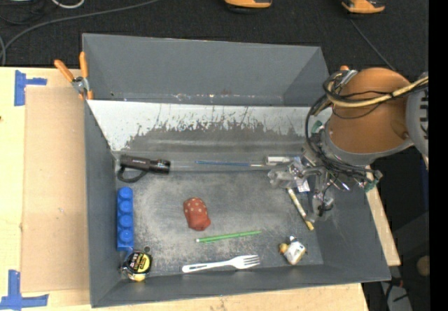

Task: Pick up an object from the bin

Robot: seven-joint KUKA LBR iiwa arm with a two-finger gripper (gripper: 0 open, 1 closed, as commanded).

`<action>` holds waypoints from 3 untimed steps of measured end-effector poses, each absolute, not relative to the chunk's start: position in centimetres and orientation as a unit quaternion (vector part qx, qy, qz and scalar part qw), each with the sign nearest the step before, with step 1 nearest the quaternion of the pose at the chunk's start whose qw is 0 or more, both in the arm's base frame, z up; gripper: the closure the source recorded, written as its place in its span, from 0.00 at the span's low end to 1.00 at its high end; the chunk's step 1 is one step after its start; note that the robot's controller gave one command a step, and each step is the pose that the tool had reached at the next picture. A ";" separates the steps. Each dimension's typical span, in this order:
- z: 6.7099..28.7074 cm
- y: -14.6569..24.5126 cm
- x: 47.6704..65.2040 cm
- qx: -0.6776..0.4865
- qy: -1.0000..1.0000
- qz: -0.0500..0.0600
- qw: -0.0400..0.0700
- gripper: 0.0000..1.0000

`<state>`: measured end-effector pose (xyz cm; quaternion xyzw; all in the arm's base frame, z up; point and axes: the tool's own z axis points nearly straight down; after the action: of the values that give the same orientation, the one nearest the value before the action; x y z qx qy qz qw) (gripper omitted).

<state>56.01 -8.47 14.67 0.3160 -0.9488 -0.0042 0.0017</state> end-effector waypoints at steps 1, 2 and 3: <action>15.8 -13.1 53.3 0.436 -0.900 -0.005 0.003 0.00; 10.7 -7.7 56.8 0.464 -0.886 -0.008 0.000 0.00; 16.6 -5.9 55.6 0.385 -0.923 -0.005 0.002 0.00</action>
Offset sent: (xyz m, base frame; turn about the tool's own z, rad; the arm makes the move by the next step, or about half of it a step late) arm 0.0075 0.0026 -0.0366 -0.3169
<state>55.57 -5.88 16.55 0.3845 -0.9231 -0.0049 0.0019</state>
